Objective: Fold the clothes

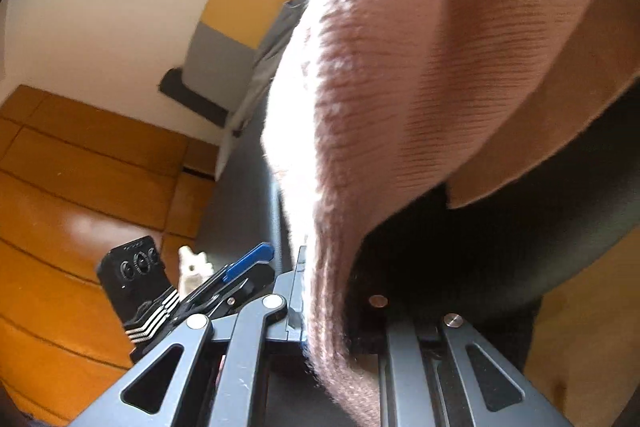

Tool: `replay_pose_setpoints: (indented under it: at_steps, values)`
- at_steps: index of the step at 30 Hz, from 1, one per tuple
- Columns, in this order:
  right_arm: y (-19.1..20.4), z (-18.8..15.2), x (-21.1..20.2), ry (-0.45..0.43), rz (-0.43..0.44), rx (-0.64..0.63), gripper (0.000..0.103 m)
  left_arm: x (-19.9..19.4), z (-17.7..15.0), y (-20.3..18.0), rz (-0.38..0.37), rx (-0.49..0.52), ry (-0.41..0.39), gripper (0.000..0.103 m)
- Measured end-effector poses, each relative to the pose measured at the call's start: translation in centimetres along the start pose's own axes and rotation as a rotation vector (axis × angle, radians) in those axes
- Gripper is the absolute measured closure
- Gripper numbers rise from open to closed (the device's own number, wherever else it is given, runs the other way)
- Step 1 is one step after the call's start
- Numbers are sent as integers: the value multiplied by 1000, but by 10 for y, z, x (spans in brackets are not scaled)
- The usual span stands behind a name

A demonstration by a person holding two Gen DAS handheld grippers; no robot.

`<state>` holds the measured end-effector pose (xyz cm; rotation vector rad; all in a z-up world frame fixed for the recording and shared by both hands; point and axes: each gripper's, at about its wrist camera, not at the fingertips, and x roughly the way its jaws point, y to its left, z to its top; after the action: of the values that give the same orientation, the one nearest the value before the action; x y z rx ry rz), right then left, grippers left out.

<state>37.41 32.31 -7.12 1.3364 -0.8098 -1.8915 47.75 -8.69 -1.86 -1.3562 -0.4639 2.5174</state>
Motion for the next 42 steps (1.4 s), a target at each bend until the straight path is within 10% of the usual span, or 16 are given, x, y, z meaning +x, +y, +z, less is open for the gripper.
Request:
replay_pose_setpoints:
  at_steps: [6, 15, 17, 19, 25, 30, 42]
  values:
    - [-8, 20, 17, -18, -51, 50, 78, 2, -2, 22, -73, -107, -27, 39]
    - [-40, 22, 17, -9, 65, 64, 77, 35, 26, -14, -2, 34, 3, 38]
    - [-46, 21, 18, 0, 106, 84, 77, 41, 30, -16, -31, 9, 20, 47]
    - [-53, 21, 18, 7, 152, 113, 77, 47, 34, -12, -79, -44, 42, 93]
    - [-36, 17, 24, 7, 131, 9, 77, 48, 30, 14, -277, -222, 39, 94]
    - [5, 19, 23, 31, 3, -124, 85, -19, 31, 31, -511, -270, -168, 95]
    - [229, 3, -56, -127, 372, -593, 90, -252, 4, 26, -733, -130, -655, 95]
